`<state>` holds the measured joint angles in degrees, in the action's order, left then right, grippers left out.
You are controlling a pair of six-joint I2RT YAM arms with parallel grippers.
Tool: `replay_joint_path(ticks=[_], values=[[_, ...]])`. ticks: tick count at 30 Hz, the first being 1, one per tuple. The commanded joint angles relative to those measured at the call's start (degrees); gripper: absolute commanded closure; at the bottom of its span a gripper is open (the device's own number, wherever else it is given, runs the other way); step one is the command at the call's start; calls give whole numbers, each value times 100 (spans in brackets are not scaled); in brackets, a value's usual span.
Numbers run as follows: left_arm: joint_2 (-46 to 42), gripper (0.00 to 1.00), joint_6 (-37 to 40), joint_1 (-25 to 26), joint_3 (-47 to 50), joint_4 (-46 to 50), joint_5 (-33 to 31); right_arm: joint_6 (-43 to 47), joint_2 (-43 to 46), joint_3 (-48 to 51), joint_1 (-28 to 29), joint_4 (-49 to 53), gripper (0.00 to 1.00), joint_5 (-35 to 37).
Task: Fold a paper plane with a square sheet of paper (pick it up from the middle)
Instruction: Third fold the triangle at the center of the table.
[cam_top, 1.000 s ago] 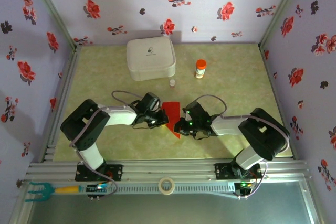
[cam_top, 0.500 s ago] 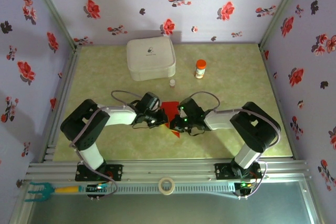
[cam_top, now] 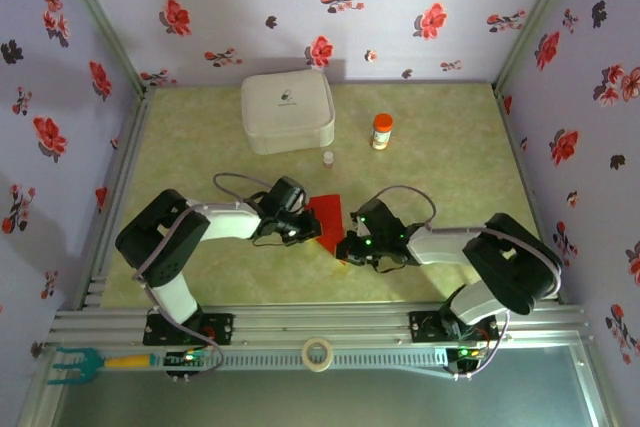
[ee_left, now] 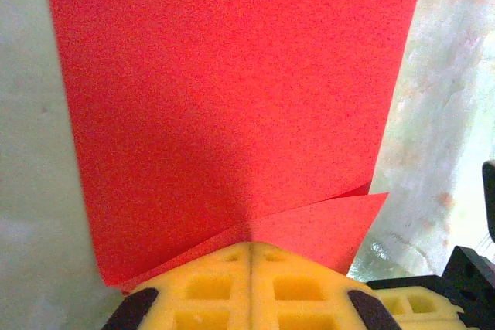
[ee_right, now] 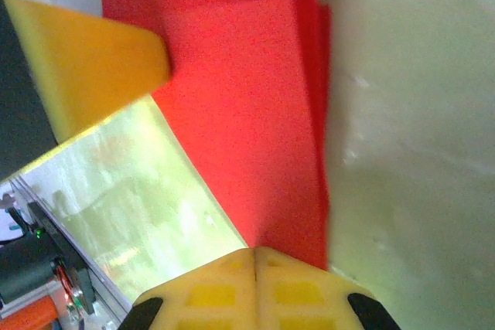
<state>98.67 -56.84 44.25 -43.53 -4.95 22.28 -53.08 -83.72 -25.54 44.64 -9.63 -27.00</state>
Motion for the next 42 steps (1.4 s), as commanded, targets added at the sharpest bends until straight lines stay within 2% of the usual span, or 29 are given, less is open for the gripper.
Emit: replay_joint_path(ticks=[1, 6, 12, 19, 24, 28, 31, 33, 35, 36, 38, 40, 42], values=[[159, 99, -30, -33, 124, 231, -192, 48, 259, 299, 14, 452, 99, 156], [155, 99, -47, -39, 134, 214, -189, -20, 630, 522, 16, 538, 99, 275], [96, 99, -78, -33, 149, 196, -184, -62, 1007, 62, 18, 683, 99, 245], [102, 99, -125, -39, 169, 143, -176, -71, 309, -424, 24, 314, 99, 8], [60, 98, -163, -30, 176, 108, -164, -80, 50, -141, 19, 337, 99, 156], [-40, 98, -298, -25, 241, 18, -172, -157, 500, 253, 27, 514, 99, 278], [-322, 97, -834, 13, 537, -591, -226, -104, 1289, 274, -4, 1311, 97, 917], [-606, 96, -951, 174, 570, -558, -541, -36, 1838, 170, -25, 1976, 92, 1613], [-900, 95, -999, 402, 534, -352, -900, -44, 2280, 126, -48, 2328, 80, 2198], [-1054, 90, -1052, 532, 523, -286, -1097, -37, 2460, 149, -52, 2299, 72, 2350], [-1332, 88, -1059, 705, 551, -199, -1383, -49, 2697, 171, -61, 2127, 62, 2490], [-1667, 79, -938, 778, 569, 61, -1642, -153, 2796, 157, -62, 1905, 52, 2558], [-2029, 74, -852, 760, 653, 361, -1952, -199, 2746, 138, -61, 1586, 47, 2508]])
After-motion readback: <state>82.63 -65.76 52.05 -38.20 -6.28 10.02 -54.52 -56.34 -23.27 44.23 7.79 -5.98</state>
